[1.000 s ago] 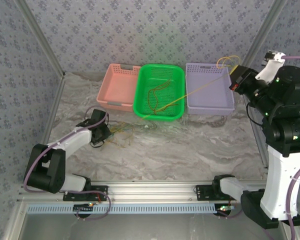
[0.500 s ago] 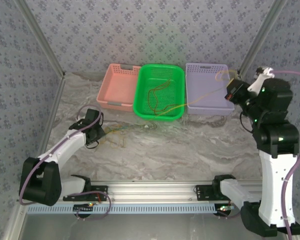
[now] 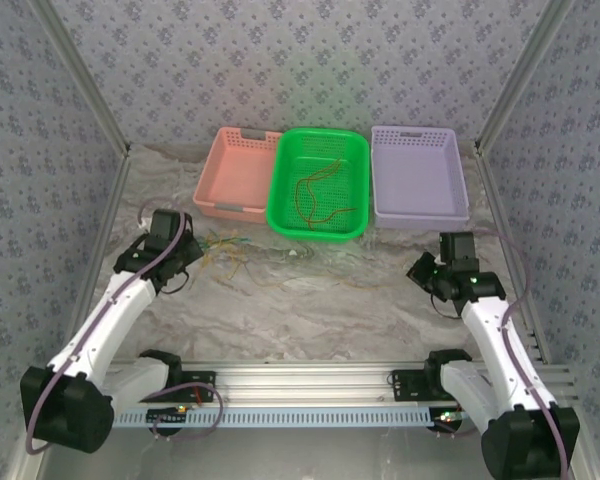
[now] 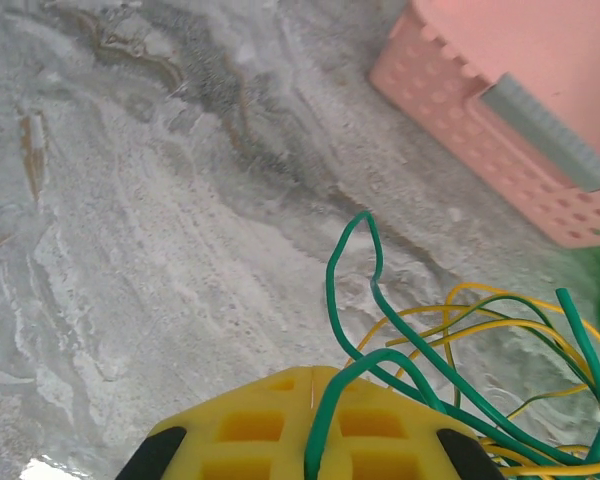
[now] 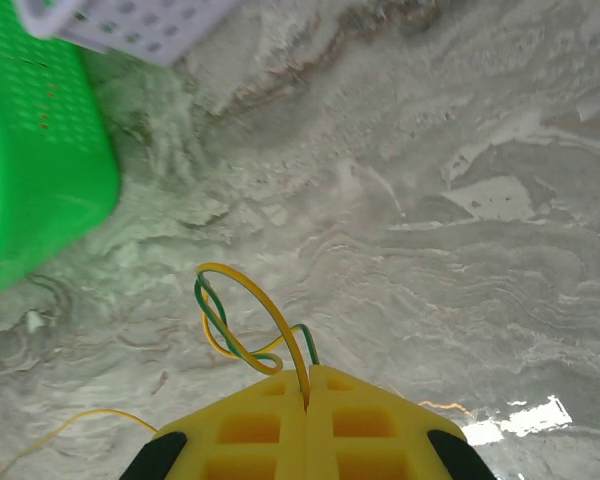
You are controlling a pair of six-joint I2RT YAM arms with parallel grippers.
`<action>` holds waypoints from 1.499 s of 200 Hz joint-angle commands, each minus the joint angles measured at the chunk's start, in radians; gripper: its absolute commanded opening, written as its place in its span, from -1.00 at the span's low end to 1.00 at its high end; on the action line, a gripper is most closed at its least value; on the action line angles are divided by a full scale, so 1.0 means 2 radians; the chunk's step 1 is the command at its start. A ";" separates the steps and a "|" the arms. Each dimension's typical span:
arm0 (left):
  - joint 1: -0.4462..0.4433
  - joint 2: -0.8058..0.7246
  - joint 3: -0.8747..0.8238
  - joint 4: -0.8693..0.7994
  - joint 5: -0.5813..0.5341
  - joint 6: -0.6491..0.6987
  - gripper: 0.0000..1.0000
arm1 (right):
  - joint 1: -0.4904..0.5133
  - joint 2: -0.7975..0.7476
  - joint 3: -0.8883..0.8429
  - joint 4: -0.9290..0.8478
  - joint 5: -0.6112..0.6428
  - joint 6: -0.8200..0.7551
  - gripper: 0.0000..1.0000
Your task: Untangle the cables
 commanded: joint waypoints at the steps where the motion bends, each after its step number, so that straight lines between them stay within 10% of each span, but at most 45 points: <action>1: 0.002 -0.021 0.030 -0.005 0.024 0.013 -1.00 | -0.003 0.016 -0.004 0.057 -0.010 0.005 -0.79; 46: 0.002 -0.029 0.072 0.005 0.073 0.020 -1.00 | 0.009 -0.005 0.023 0.042 0.015 -0.028 -0.04; 82: 0.003 -0.026 0.103 -0.003 0.100 0.020 -1.00 | 0.053 -0.061 0.052 0.035 0.044 -0.064 0.08; 119: 0.003 -0.023 0.125 -0.007 0.121 0.019 -1.00 | 0.206 -0.059 0.046 0.178 0.001 -0.118 0.13; 174: 0.002 -0.014 0.143 -0.016 0.141 0.018 -1.00 | 0.440 0.147 0.135 0.311 0.023 -0.264 0.39; 300: 0.002 -0.014 0.161 -0.030 0.150 0.020 -1.00 | 0.448 0.392 0.238 0.433 0.013 -0.251 0.26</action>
